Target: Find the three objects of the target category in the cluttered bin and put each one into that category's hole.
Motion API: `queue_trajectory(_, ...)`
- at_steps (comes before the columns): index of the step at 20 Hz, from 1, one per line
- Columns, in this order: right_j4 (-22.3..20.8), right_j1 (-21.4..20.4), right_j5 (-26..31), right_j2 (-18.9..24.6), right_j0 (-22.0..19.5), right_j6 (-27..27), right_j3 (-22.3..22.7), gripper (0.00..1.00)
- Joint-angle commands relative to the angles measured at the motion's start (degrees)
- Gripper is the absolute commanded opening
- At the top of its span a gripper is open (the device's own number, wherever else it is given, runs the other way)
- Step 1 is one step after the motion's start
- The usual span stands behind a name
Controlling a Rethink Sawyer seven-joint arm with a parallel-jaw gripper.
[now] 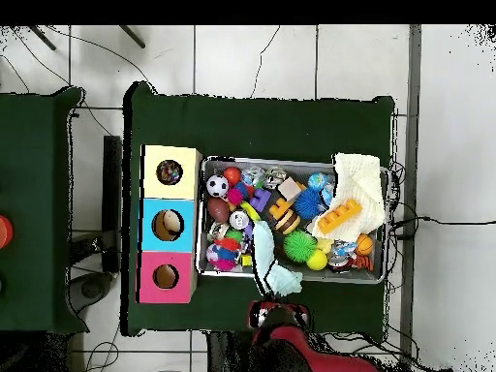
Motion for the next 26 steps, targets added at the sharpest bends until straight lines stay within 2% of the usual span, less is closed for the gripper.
queue_trajectory(1,3.0,-1.6,1.2,5.5,-3.2,5.5,4.5,0.00)
queue_trajectory(9,-0.4,1.2,-1.4,1.3,-0.6,6.4,3.2,0.00)
queue_trajectory(12,-0.7,1.2,-2.4,1.4,-0.8,6.5,3.5,0.00)
queue_trajectory(13,-0.7,1.2,-3.6,0.7,-0.6,7.5,4.1,1.00)
queue_trajectory(18,-1.6,2.8,-5.3,-2.7,2.0,8.5,3.1,1.00)
queue_trajectory(20,-2.6,2.8,-3.5,-3.7,4.3,7.1,0.5,1.00)
queue_trajectory(24,-0.2,3.6,0.0,-0.8,3.1,5.3,-2.3,1.00)
queue_trajectory(26,0.0,5.2,0.0,-0.3,3.3,4.9,-4.3,1.00)
